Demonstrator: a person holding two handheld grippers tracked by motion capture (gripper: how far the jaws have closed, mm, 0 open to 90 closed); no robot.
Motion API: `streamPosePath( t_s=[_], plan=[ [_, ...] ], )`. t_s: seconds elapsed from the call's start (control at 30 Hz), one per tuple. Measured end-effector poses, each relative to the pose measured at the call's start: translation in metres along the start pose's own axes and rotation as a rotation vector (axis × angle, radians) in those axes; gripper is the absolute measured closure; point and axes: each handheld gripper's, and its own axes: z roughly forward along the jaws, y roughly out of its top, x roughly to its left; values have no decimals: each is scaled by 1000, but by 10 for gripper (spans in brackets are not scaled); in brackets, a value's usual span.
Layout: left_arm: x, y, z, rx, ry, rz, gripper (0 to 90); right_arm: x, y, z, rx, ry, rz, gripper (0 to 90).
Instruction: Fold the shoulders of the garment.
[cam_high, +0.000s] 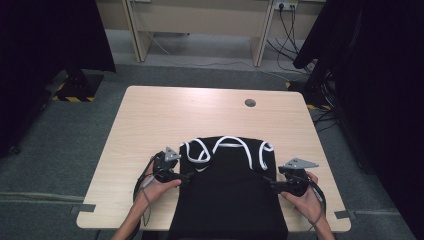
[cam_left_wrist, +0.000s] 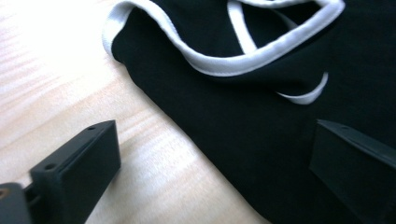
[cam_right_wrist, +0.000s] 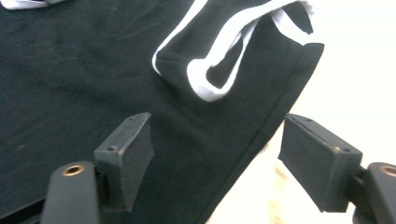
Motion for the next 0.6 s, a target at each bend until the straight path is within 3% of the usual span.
streamPosePath(
  t_s=[0.3,0.6],
  plan=[
    [-3,-16,-26,-14,-20,-3,15,7,-9,-14,-11,15,-9,217],
    [-7,-32,-34,4,-2,24,15,8,-20,-21,-10,16,0,194]
  ],
)
